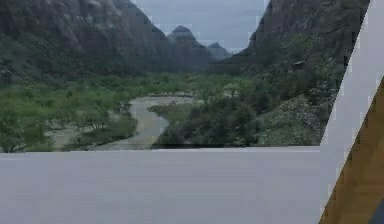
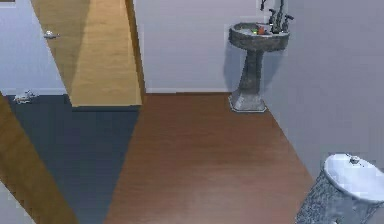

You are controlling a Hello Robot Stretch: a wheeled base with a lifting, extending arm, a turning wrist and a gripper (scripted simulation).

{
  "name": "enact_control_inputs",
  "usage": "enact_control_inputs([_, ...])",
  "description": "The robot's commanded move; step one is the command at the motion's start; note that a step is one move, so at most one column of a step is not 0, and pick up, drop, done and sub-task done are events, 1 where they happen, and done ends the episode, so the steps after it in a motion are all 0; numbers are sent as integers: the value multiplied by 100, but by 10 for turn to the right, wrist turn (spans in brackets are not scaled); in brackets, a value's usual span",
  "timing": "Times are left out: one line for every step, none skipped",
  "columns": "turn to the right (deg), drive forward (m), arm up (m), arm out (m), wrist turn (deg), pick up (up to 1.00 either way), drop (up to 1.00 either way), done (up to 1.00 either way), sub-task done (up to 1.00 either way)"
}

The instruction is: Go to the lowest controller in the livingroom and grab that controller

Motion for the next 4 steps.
enact_control_inputs([450,0,0,0,0,0,0,0,0])
enact_control_inputs([450,0,0,0,0,0,0,0,0])
enact_control_inputs([180,0,0,0,0,0,0,0,0])
enact_control_inputs([0,20,0,0,0,0,0,0,0])
